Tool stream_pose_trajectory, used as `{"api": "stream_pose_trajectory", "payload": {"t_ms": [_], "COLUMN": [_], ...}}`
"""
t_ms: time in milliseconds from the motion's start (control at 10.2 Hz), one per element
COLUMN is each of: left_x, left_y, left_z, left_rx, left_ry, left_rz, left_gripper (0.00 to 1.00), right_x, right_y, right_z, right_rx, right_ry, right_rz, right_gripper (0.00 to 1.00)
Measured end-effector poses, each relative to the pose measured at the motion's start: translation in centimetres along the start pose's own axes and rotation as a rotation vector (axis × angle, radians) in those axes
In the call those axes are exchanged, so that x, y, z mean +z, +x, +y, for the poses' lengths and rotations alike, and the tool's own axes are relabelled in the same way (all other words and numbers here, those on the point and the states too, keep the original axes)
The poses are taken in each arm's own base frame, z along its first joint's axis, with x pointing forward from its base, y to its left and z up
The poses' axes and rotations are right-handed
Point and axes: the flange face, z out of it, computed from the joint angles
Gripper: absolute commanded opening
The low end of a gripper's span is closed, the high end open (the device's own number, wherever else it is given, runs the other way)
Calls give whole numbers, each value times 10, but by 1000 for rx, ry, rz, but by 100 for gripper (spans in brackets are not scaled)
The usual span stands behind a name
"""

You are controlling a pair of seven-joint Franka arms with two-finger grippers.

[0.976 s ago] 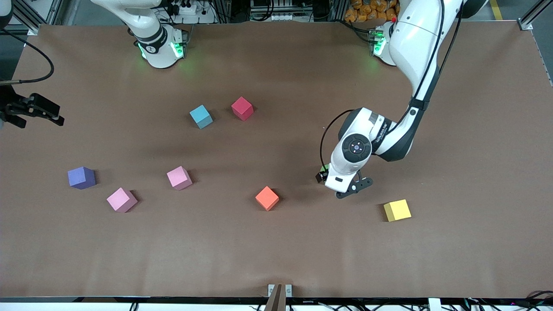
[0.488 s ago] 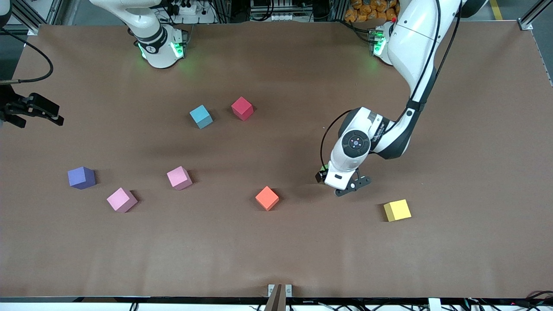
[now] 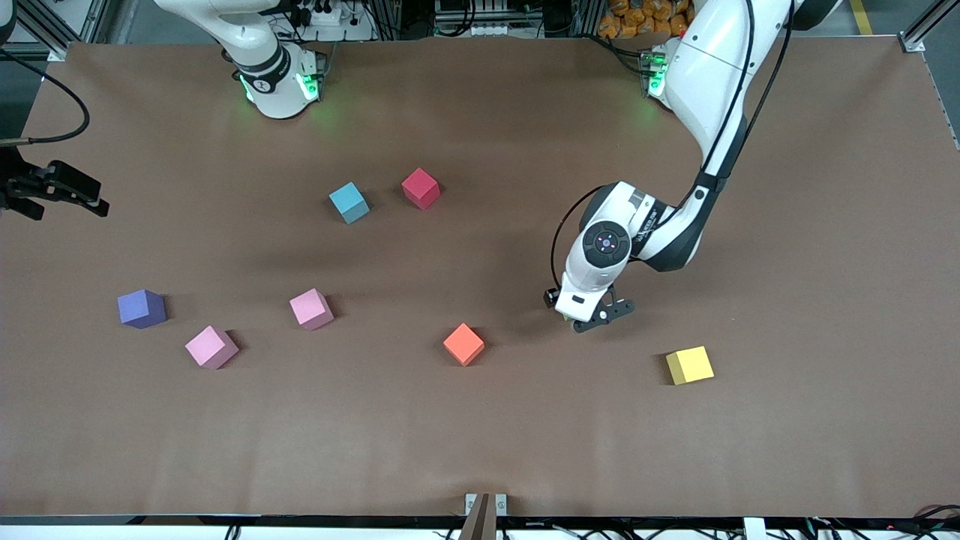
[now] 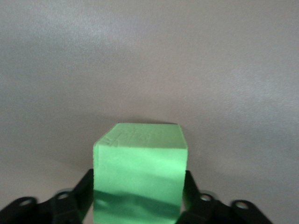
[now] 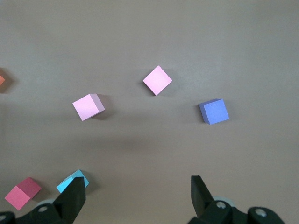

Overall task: Arrange blocks into number 1
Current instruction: 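Grasp the green block with the left gripper and lift it, then carry the green block to mid-table, set it down, open the left gripper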

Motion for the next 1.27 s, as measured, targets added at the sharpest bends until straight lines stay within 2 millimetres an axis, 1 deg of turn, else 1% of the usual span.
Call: {"api": "stream_pose_trajectory", "payload": {"t_ms": [390,488,585,683,780,878,976,1073,1268], "left_x": [-4,-11,-23,-35,-45,-54,-59,-58,-51], "left_y": [0,-5,-18,-41,-68,-97,-131,-164,-233], "left_z": [2,7,18,33,46,60,74,87,106], "left_rx": [-13,-9,10,31,45,50,52,54,63], "left_ry": [-10,-20,-31,-36,-26,-14,-9,-5,17], "left_rz": [7,14,25,31,30,28,29,30,26], "left_gripper": [0,0,0,0,0,0,0,0,0], "right_x": [0,0,0,0,0,0,0,0,0], "right_y": [0,0,0,0,0,0,0,0,0], "right_z": [0,0,0,0,-1,-1,-1,0,1], "right_rx": [0,0,0,-1,-1,0,0,1,4], "right_ry": [1,1,1,1,2,4,5,6,7], "right_rz": [0,0,0,-1,-1,0,0,0,-1], "right_gripper": [100,100,100,100,100,100,100,100,100]}}
